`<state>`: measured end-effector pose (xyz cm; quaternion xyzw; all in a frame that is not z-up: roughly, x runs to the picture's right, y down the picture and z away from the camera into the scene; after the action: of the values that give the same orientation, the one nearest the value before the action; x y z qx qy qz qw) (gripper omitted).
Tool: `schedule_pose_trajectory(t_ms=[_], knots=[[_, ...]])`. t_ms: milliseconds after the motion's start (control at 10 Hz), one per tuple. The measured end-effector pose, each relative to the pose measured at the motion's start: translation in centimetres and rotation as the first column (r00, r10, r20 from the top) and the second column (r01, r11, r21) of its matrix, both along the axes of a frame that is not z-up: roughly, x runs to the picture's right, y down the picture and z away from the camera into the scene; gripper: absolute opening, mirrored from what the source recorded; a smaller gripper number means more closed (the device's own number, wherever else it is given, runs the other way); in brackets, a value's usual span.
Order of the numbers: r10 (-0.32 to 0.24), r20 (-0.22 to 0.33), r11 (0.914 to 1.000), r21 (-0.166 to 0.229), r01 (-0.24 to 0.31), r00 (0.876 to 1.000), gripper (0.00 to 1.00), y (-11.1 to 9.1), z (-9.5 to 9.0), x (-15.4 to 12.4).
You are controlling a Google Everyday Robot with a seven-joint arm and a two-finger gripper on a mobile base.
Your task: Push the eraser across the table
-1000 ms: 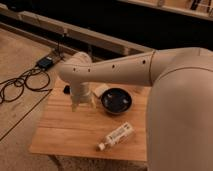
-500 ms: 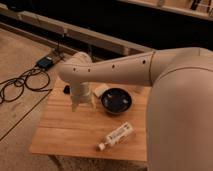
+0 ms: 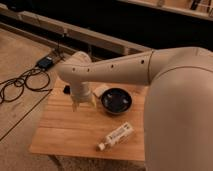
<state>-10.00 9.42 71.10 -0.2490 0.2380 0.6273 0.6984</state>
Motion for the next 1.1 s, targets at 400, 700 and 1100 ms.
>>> schedule_pose_trajectory(t_ms=[400, 700, 1100], knots=[[-0.077, 0.007, 0.9969, 0.017, 0.076, 0.997, 0.65, -2.1, 3.3, -1.2], [-0.100, 0.022, 0.9944, 0.036, 0.099, 0.995, 0.65, -4.2, 6.9, -2.3], [-0.103, 0.051, 0.9929, 0.065, 0.100, 0.993, 0.65, -7.3, 12.1, -3.1]])
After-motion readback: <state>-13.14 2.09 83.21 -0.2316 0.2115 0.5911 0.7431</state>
